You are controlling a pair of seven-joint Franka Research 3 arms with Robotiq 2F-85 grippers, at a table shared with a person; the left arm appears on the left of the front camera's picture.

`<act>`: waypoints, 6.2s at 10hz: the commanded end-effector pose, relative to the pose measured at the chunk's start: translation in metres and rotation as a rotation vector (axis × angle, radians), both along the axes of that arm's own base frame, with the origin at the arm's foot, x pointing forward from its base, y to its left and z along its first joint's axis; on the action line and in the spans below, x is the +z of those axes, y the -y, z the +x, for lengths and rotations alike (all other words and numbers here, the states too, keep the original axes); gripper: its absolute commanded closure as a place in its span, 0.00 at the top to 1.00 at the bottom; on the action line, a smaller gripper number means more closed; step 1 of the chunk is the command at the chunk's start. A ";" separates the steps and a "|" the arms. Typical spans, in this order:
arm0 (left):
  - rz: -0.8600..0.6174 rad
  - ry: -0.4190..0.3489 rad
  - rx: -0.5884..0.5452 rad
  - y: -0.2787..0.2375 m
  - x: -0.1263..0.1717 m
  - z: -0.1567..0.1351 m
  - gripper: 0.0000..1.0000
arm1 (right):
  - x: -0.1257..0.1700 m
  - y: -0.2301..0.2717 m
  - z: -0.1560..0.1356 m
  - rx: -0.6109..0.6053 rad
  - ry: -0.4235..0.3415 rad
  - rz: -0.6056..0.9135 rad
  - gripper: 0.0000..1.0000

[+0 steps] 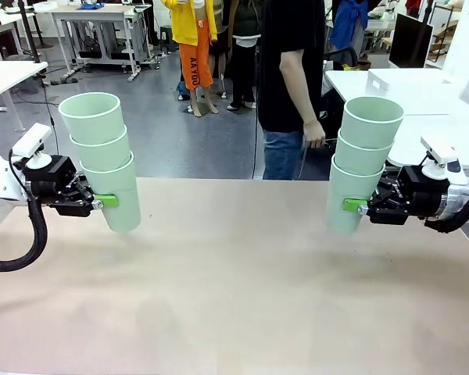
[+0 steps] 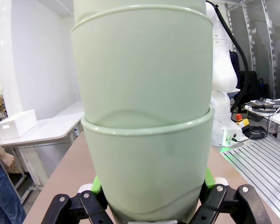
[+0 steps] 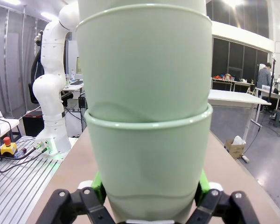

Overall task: Stack the cups and store them in the basket.
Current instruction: Place the stack of Reusable plastic cups into the Pantry Basket.

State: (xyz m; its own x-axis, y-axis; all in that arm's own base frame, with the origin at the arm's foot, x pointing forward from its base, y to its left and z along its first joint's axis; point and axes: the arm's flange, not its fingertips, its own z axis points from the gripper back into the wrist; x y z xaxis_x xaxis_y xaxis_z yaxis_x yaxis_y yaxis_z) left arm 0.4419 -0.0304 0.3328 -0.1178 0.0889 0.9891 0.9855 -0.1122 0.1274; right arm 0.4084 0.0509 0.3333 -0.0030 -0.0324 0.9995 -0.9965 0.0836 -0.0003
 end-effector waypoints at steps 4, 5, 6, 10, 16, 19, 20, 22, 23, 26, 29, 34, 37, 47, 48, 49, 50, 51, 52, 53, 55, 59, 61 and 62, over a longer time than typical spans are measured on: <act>-0.008 0.012 0.000 0.000 0.005 0.000 0.87 | 0.003 -0.001 0.000 0.001 0.012 -0.001 0.87; -0.008 0.012 0.000 0.000 0.005 0.000 0.87 | 0.003 -0.001 0.000 0.001 0.012 -0.001 0.87; -0.008 0.012 0.000 0.000 0.005 0.000 0.87 | 0.003 -0.001 0.000 0.001 0.012 -0.001 0.87; -0.008 0.012 0.000 0.000 0.005 0.000 0.87 | 0.003 -0.001 0.000 0.001 0.012 -0.001 0.87; -0.008 0.012 0.000 0.000 0.005 0.000 0.87 | 0.003 -0.001 0.000 0.001 0.012 -0.001 0.87; -0.008 0.012 0.000 0.000 0.005 0.000 0.87 | 0.003 -0.001 0.000 0.001 0.012 -0.001 0.87; -0.008 0.012 0.000 0.000 0.005 0.000 0.87 | 0.003 -0.001 0.000 0.001 0.012 -0.001 0.87; -0.008 0.012 0.000 0.000 0.005 0.000 0.87 | 0.003 -0.001 0.000 0.001 0.012 -0.001 0.87; -0.008 0.012 0.000 0.000 0.005 0.000 0.87 | 0.003 -0.001 0.000 0.001 0.012 -0.001 0.87; -0.008 0.012 0.000 0.000 0.005 0.000 0.87 | 0.003 -0.001 0.000 0.001 0.012 -0.001 0.87; -0.008 0.012 0.000 0.000 0.005 0.000 0.87 | 0.003 -0.001 0.000 0.001 0.012 -0.001 0.87; -0.008 0.012 0.000 0.000 0.005 0.000 0.87 | 0.003 -0.001 0.000 0.001 0.012 -0.001 0.87; -0.008 0.012 0.000 0.000 0.005 0.000 0.87 | 0.003 -0.001 0.000 0.001 0.012 -0.001 0.87; -0.008 0.012 0.000 0.000 0.005 0.000 0.87 | 0.003 -0.001 0.000 0.001 0.012 -0.001 0.87; -0.008 0.012 0.000 0.000 0.005 0.000 0.87 | 0.003 -0.001 0.000 0.001 0.012 -0.001 0.87; -0.008 0.012 0.000 0.000 0.005 0.000 0.87 | 0.003 -0.001 0.000 0.001 0.012 -0.001 0.87; -0.008 0.012 0.000 0.000 0.005 0.000 0.87 | 0.003 -0.001 0.000 0.001 0.012 -0.001 0.87; -0.008 0.012 0.000 0.000 0.005 0.000 0.87 | 0.003 -0.001 0.000 0.001 0.012 -0.001 0.87; -0.008 0.012 0.000 0.000 0.005 0.000 0.87 | 0.003 -0.001 0.000 0.001 0.012 -0.001 0.87; -0.008 0.012 0.000 0.000 0.005 0.000 0.87 | 0.003 -0.001 0.000 0.001 0.012 -0.001 0.87; -0.008 0.012 0.000 0.000 0.005 0.000 0.87 | 0.003 -0.001 0.000 0.001 0.012 -0.001 0.87; -0.008 0.012 0.000 0.000 0.005 0.000 0.87 | 0.003 -0.001 0.000 0.001 0.012 -0.001 0.87; -0.008 0.012 0.000 0.000 0.005 0.000 0.87 | 0.003 -0.001 0.000 0.001 0.012 -0.001 0.87; -0.008 0.012 0.000 0.000 0.005 0.000 0.87 | 0.003 -0.001 0.000 0.001 0.012 -0.001 0.87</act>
State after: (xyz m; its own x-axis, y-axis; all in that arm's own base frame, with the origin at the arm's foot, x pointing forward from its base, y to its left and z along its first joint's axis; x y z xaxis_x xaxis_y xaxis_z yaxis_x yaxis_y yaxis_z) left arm 0.4419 -0.0304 0.3328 -0.1178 0.0889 0.9891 0.9855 -0.1122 0.1274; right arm 0.4084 0.0509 0.3333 -0.0030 -0.0323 0.9995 -0.9965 0.0836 -0.0003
